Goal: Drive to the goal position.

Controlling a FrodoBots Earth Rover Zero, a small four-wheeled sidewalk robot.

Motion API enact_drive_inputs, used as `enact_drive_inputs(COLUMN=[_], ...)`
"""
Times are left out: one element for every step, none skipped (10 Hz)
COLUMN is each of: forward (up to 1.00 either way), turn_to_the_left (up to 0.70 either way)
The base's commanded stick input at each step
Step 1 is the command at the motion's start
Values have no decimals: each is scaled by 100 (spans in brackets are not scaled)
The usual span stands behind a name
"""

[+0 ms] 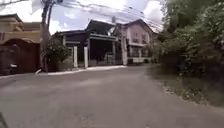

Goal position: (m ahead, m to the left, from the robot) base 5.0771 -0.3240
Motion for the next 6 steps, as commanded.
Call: enact_drive_inputs(forward=[100,100,100,100,100,100], turn_to_the_left=[-9,-24,-5,0,0,0])
